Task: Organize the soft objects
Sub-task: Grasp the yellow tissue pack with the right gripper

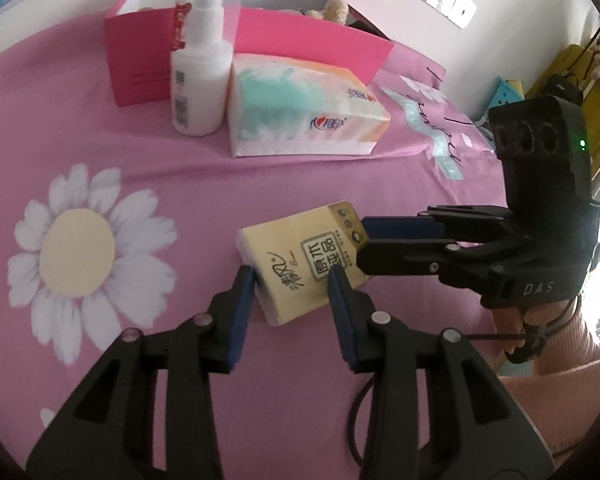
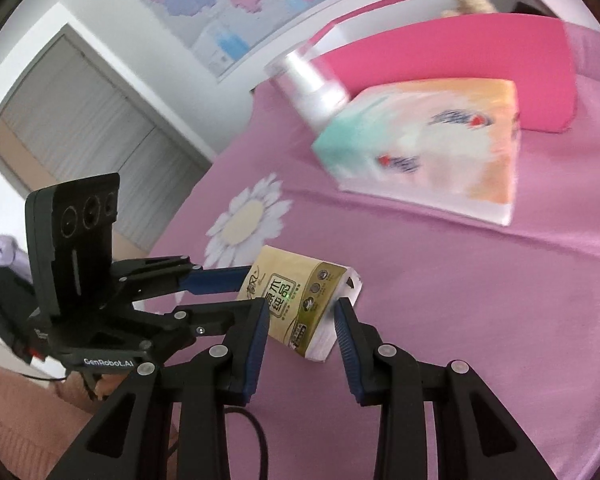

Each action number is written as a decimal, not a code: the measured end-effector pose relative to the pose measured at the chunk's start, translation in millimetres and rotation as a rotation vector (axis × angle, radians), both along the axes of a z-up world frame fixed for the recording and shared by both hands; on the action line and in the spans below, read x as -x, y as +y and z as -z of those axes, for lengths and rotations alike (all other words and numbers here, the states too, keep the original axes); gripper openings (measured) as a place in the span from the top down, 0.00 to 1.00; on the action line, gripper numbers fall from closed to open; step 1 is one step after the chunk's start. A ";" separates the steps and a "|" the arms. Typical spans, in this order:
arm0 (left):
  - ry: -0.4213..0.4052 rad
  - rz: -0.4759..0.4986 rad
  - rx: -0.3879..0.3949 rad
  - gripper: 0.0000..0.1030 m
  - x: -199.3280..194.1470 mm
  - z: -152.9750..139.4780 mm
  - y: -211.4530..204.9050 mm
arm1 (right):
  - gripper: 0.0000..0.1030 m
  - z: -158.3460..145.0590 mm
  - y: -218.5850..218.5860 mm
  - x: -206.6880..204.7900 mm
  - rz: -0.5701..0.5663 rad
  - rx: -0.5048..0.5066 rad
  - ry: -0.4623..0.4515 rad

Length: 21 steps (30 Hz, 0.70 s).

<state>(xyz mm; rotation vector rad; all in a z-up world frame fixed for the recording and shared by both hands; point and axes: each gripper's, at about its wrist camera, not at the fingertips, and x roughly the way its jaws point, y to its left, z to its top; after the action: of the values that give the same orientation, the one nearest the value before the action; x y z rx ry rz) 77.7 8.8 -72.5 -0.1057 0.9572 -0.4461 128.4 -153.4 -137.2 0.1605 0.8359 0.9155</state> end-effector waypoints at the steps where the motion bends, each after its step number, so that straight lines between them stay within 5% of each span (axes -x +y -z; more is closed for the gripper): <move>1: -0.004 0.002 -0.003 0.63 -1.4 -0.5 -0.7 | 0.66 -1.7 -3.2 -1.6 0.010 -0.004 0.000; 21: -0.055 -0.001 -0.055 0.65 -0.7 -14.2 -12.1 | 0.68 0.5 -5.1 -1.8 0.064 -0.023 0.004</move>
<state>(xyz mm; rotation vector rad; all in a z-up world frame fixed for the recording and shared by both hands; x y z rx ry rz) 78.4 -3.3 -58.2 -0.0441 0.9151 -0.4197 130.2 -158.4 -137.7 0.2075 0.8195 0.8647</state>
